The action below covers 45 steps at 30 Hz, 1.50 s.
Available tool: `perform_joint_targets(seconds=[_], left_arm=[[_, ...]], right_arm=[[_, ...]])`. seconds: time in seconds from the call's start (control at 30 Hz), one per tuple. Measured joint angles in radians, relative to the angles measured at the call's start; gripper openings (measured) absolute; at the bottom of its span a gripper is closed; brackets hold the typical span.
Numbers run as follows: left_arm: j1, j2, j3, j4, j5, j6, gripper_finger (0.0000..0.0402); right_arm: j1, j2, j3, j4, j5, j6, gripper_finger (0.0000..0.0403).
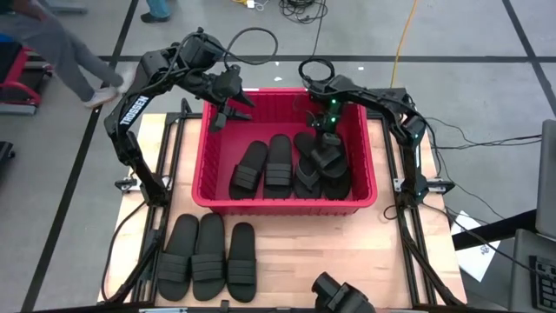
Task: Pick and place slides into bin
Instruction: Adjust the slide in the red bin
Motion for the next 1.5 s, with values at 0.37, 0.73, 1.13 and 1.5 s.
perform_joint_targets(seconds=[0.37, 0.73, 1.13, 1.5], left_arm=[[0.0, 0.0, 0.0, 0.0, 0.0, 0.001, 0.0191], [0.0, 0.0, 0.0, 0.001, 0.0, 0.007, 0.0191], [0.0, 0.0, 0.0, 0.002, 0.0, -0.008, 0.0191], [0.0, 0.0, 0.0, 0.01, -0.001, -0.011, 0.0191]], right_arm=[[0.04, -0.001, -0.112, -0.072, -0.017, 0.056, 0.0179], [0.062, -0.045, -0.022, -0.1, -0.015, 0.081, 0.0009], [0.08, -0.208, 0.03, -0.006, -0.16, 0.503, 0.0003], [0.096, -0.339, -0.203, 0.115, -0.102, 0.669, 0.0002]])
